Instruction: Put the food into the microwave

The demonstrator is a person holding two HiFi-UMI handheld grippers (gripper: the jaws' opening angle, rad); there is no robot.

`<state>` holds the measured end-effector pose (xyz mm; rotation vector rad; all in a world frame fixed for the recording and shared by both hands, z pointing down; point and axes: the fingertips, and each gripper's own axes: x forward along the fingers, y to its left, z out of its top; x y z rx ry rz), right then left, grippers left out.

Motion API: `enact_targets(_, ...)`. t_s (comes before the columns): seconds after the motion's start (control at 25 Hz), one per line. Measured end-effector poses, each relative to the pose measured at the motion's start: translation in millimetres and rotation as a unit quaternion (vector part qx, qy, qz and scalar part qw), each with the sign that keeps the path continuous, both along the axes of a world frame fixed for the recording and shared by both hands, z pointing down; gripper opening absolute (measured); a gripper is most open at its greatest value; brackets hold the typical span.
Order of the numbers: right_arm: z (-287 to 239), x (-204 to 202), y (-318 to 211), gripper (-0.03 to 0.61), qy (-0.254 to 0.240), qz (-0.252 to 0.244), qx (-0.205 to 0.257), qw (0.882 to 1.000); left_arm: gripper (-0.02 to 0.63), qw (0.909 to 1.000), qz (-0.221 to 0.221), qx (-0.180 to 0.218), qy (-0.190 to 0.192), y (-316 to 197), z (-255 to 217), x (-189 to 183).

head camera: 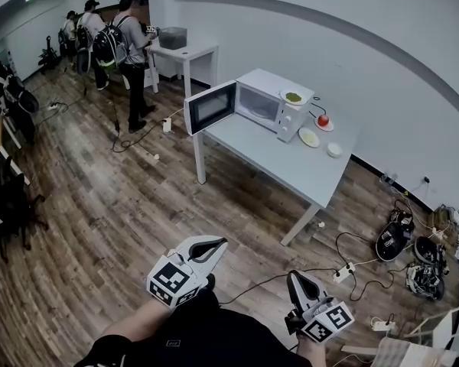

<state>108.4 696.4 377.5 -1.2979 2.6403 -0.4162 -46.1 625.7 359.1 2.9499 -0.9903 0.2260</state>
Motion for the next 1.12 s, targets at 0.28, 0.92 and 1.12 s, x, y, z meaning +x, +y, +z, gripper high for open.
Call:
enact_targets(0.28, 14, 16, -47, 0.009, -0.009, 0.001, -0.028, 1.000, 0.008, 0.9999, -0.011, -0.004, 0.006, -49, 3, 12)
enact_targets(0.92, -3, 27, -247, 0.009, 0.009, 0.023, -0.034, 0.999, 0.008, 0.9997, 0.003, 0.013, 0.021, -262, -11, 21)
enact_targets(1.12, -12, 9, -307, 0.009, 0.000, 0.009, -0.036, 0.999, 0.008, 0.9995, 0.008, 0.009, 0.028, -318, -13, 11)
